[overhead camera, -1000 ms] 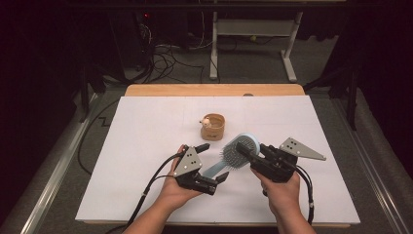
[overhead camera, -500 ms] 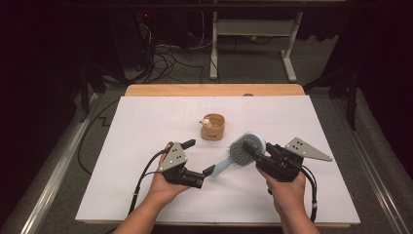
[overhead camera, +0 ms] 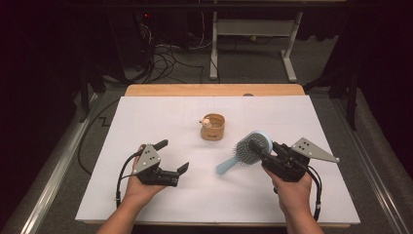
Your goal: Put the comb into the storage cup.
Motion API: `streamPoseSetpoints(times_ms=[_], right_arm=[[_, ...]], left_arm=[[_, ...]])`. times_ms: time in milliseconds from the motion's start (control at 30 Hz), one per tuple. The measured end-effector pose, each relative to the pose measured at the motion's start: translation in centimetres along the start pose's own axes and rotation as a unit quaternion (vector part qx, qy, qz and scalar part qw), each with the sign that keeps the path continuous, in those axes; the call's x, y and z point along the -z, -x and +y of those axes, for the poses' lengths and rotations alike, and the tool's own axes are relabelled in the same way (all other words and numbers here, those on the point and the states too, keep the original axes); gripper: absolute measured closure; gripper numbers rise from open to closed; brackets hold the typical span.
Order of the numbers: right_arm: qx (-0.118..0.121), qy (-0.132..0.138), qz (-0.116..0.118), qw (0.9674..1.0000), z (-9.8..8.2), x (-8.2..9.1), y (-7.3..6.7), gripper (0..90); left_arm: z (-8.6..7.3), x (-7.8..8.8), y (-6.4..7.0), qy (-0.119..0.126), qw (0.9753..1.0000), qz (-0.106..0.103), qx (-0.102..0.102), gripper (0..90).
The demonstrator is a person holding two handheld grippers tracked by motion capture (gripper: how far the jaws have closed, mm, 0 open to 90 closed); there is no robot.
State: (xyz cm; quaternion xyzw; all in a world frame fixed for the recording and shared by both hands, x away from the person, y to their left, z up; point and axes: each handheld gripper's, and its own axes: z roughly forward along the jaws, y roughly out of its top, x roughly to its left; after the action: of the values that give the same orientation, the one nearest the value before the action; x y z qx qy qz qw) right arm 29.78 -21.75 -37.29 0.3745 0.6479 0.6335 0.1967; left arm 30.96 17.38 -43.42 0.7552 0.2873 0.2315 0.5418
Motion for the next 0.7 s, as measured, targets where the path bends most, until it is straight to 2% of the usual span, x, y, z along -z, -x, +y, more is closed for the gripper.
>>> streamPoseSetpoints(times_ms=[167, 367, 567, 700], right_arm=[[0.004, 0.003, -0.005, 1.0000, 0.1, 0.2, 0.2, 60.3], [0.013, 0.002, -0.011, 0.9999, 0.1, 0.5, 0.3, 60.2], [0.021, 0.002, -0.018, 0.9996, 0.0, 0.6, 0.4, 60.1], [0.020, 0.006, -0.022, 0.9995, 0.1, 1.0, 0.8, 60.1]], left_arm=[[-1.1, 0.5, -1.2, 0.004, 0.9997, 0.017, 0.016, 0.0], [-1.8, 0.3, -1.5, 0.002, 0.9995, 0.016, 0.029, 0.0], [-1.8, 0.8, -1.5, 0.009, 0.9994, 0.023, 0.026, 0.0], [-2.0, 1.0, -1.7, 0.010, 0.9993, 0.020, 0.031, 0.0]])
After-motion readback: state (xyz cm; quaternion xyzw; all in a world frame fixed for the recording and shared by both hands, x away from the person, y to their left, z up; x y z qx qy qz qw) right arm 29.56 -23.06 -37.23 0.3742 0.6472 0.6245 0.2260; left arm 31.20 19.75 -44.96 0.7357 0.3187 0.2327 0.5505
